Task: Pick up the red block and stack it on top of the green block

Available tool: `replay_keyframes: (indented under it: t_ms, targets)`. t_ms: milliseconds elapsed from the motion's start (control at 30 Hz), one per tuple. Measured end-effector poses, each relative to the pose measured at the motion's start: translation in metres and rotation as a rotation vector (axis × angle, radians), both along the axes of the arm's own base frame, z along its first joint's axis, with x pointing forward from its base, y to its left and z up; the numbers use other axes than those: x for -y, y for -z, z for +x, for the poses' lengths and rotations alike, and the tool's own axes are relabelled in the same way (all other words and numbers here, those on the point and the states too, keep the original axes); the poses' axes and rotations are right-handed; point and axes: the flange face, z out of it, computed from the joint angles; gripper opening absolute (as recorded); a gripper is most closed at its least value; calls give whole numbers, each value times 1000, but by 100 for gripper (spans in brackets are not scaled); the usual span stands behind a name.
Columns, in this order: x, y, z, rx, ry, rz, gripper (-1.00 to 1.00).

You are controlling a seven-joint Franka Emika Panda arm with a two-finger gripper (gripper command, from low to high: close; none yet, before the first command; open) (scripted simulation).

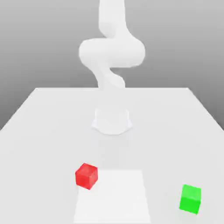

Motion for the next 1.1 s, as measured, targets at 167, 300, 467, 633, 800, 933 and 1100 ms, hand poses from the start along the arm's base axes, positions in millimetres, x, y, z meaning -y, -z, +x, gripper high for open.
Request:
replay_keyframes:
  t_ms: [167, 300, 467, 633, 800, 933, 1100]
  targets:
    - [22, 124, 46, -187, 99, 40, 0]
    - [41, 224, 55, -334, 180, 73, 0]
    - [61, 350, 32, -528, 291, 121, 0]
    - [70, 453, -14, -692, 387, 163, 0]
    - [70, 502, -19, -705, 395, 166, 0]
    - [70, 512, -19, -705, 395, 166, -100]
    - [70, 508, -19, -705, 395, 166, -100]
